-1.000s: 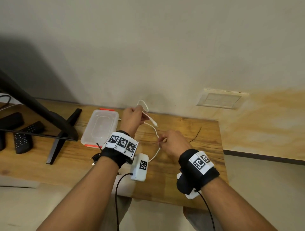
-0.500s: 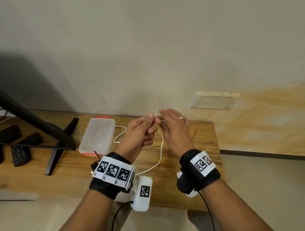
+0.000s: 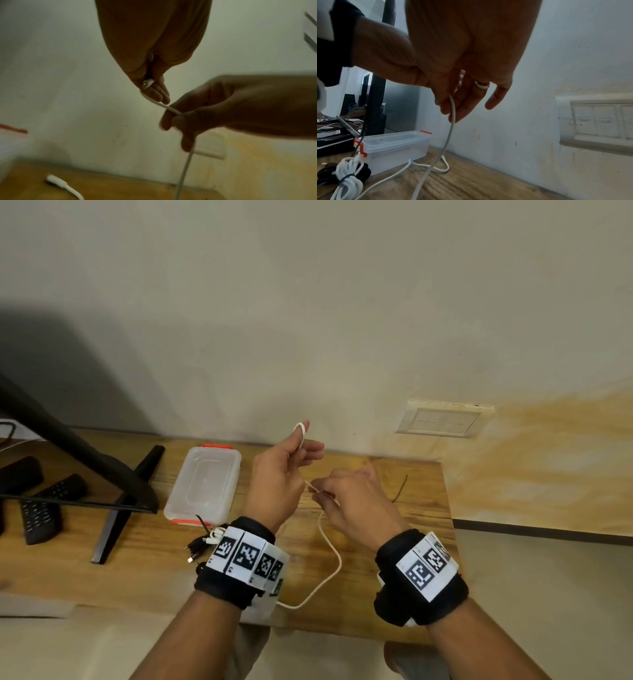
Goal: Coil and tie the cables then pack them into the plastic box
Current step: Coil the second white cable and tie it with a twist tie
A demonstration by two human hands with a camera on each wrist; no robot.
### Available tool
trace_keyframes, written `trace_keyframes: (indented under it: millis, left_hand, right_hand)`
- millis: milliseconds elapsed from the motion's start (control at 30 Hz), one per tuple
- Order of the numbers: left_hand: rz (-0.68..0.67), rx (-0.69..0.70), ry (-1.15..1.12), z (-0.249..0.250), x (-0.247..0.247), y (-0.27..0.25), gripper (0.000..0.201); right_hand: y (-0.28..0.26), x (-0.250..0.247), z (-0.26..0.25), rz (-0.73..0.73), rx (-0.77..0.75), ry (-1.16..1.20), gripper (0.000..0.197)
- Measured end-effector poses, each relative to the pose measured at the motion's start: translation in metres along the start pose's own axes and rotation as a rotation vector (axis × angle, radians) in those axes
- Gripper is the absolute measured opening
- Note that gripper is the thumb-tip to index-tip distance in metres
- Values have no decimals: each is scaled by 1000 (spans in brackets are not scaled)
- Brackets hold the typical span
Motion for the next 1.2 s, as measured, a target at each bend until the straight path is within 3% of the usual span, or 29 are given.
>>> trace_keyframes:
  millis: [100,167,333,467,633,767,867,1067,1200]
  left_hand:
    - [-89,132,276,1,-1,1,52]
    - [-126,163,330,3,-1,0,45]
    - [-192,-59,-29,10,-1,-11,26]
    - [-301,-12,10,22,0,-18,26]
    - [-401,-46,42,23,-1,-19,22]
    - [-400,-96,-100,26,-6,-17,26]
    - [-414,-150,-174,21,-9,-17,34]
    - [-497,-254,-359,16,-6,-23,23]
    - [-477,-321,-511,16,0,-26,32]
  right_hand:
    - [-4,-12,-7,139,-51,66,16]
    - [-6,-23,-11,267,-92,82,12]
    - [-7,-41,-3,501,-118,126,8]
    - [-7,-42,0,590,-63,285,9]
    - [-4,-38,11,568,39,428,11]
    - [-3,-35,16,410,296,815,10]
    - [-3,-37,13,341,339,1041,11]
    - [-9,-34,16,320,424,1153,12]
    - [-20,-33,8,355,517,1283,17]
Point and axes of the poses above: each hand's wrist, its own y-axis towards the middle knuckle, its own x-axis out of the palm, z = x × y, the point moved 4 cm from there along y, towards the middle knuckle, and after that the axes turned 8 degrees about z, right-handed, at the moved point
